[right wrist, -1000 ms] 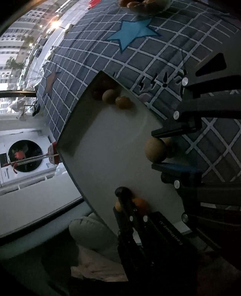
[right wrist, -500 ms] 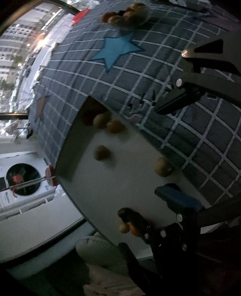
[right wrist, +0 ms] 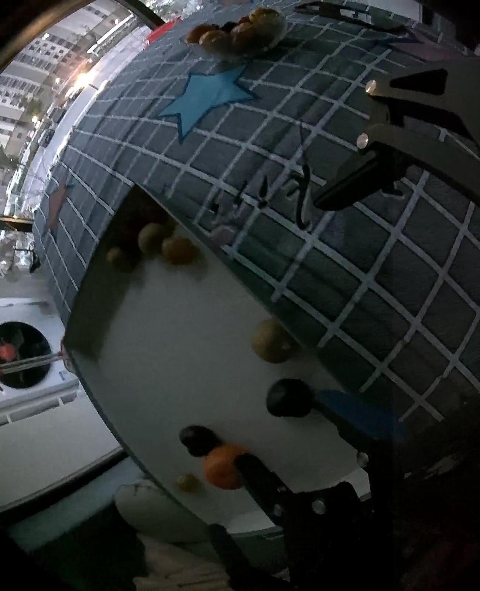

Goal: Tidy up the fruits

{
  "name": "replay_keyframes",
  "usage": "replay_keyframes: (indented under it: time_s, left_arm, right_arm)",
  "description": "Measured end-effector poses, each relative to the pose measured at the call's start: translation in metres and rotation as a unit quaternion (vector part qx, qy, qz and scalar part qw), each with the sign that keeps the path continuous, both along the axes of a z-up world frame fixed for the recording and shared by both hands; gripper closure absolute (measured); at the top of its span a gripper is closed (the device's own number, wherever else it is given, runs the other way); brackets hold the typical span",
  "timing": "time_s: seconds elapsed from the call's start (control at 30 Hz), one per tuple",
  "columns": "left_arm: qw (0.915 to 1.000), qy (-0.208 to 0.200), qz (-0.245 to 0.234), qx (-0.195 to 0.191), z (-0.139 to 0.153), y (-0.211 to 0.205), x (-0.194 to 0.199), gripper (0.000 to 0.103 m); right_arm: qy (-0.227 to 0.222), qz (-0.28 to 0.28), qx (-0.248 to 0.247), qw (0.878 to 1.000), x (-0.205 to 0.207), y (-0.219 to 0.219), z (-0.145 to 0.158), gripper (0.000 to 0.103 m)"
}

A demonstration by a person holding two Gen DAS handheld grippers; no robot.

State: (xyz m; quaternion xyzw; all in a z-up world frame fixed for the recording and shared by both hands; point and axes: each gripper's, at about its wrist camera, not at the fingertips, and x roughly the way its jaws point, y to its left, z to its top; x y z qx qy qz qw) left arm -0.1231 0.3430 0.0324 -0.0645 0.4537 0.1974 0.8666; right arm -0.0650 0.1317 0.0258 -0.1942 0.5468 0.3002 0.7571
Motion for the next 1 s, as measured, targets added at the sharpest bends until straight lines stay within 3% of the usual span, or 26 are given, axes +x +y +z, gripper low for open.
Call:
replay_keyframes:
  time_s: [0.27, 1.0]
  left_arm:
    - [0.9999, -0.003, -0.006, -0.009, 0.002, 0.000, -0.007, 0.001]
    - [0.9999, -0.005, -0.010, -0.002, 0.008, -0.007, -0.008, 0.001]
  right_arm:
    - [0.000, 0.026, -0.024, 0.999, -0.013, 0.003, -0.004, 0.001]
    - [0.000, 0.011, -0.016, 1.000, -0.013, -0.004, 0.001, 0.001]
